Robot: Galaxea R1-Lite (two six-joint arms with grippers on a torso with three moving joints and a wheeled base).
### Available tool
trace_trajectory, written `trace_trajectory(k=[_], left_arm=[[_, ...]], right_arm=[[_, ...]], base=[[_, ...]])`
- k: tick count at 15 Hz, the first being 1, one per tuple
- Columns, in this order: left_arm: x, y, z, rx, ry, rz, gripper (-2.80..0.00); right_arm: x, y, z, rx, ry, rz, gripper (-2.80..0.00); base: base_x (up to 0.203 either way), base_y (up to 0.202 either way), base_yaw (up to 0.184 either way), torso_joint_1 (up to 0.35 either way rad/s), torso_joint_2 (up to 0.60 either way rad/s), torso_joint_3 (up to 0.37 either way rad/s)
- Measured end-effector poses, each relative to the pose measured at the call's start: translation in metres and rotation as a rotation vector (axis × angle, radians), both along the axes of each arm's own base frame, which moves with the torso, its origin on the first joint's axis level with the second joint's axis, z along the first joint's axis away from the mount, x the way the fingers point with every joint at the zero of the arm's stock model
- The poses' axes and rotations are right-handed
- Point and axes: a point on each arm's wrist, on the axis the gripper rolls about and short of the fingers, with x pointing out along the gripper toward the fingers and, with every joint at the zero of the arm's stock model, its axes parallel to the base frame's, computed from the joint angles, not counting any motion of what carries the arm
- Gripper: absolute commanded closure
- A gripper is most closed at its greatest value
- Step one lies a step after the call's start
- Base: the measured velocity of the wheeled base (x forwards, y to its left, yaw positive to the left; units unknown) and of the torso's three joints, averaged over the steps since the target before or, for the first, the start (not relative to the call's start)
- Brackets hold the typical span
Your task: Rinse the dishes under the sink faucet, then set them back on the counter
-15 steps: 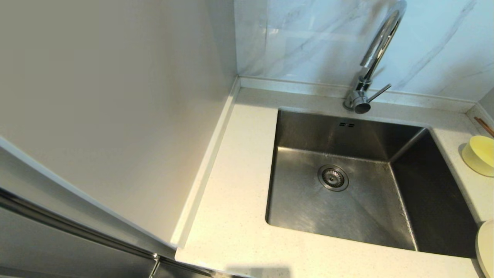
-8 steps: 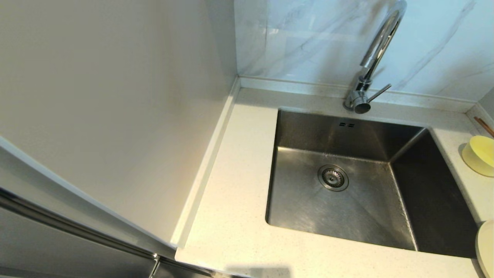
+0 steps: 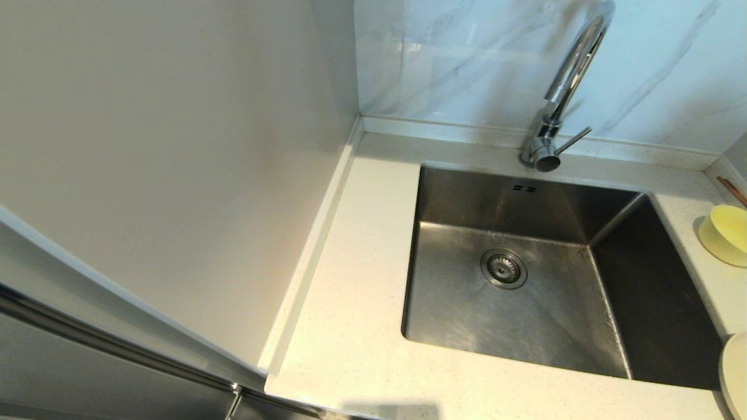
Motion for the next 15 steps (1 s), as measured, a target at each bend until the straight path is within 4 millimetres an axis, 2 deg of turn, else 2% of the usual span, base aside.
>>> trace_trajectory(k=[15], left_arm=[[0.0000, 0.0000, 0.0000, 0.000, 0.000, 0.000, 0.00]], right_arm=[[0.0000, 0.0000, 0.0000, 0.000, 0.000, 0.000, 0.00]], base=[[0.000, 0.000, 0.000, 0.000, 0.00, 0.000]])
